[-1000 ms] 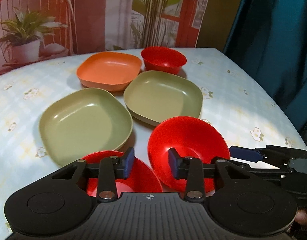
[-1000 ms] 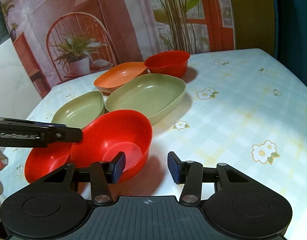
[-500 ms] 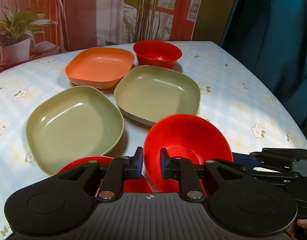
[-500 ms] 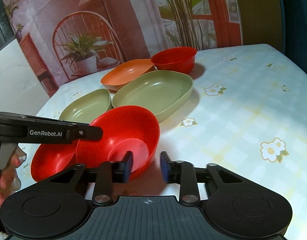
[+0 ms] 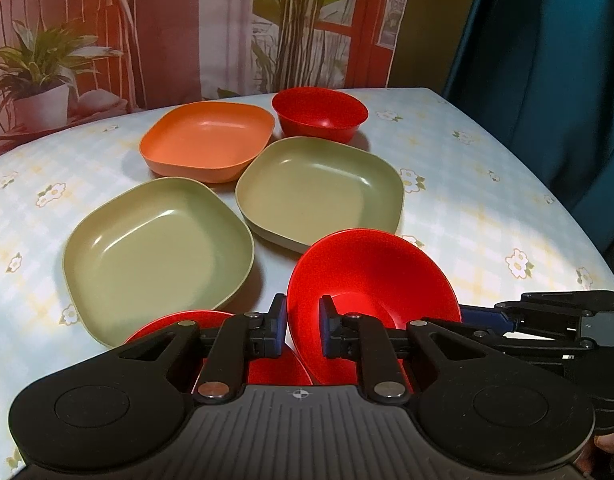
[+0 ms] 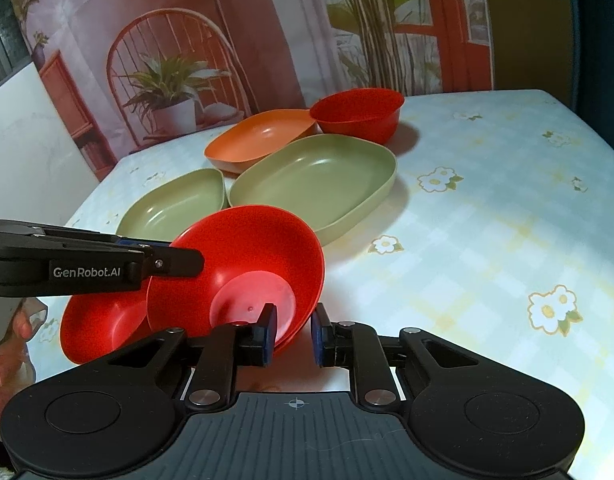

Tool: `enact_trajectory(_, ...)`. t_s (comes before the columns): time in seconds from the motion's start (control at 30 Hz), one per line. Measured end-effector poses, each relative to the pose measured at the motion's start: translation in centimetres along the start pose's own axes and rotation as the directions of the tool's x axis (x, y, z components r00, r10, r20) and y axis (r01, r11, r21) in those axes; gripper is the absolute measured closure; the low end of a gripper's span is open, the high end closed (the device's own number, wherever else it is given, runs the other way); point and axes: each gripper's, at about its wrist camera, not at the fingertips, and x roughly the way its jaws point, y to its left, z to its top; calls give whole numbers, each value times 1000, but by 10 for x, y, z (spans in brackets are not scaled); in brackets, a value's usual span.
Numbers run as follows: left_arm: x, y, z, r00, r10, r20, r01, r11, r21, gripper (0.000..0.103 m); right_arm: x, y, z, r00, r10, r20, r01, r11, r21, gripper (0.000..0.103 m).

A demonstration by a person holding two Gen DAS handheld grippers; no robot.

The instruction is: Organize plates and bowls

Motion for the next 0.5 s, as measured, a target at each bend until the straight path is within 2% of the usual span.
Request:
enact_trajectory(0.23, -10, -1, 3, 1000, -7, 30, 7, 1000, 8, 85, -8, 0, 5, 1000, -1, 11, 1, 1000, 5, 86)
enact_trajectory(0.5, -31, 0, 17, 995, -9, 102, 9, 1000, -3, 85, -23, 3, 22, 999, 22, 41, -22, 1000, 10, 86)
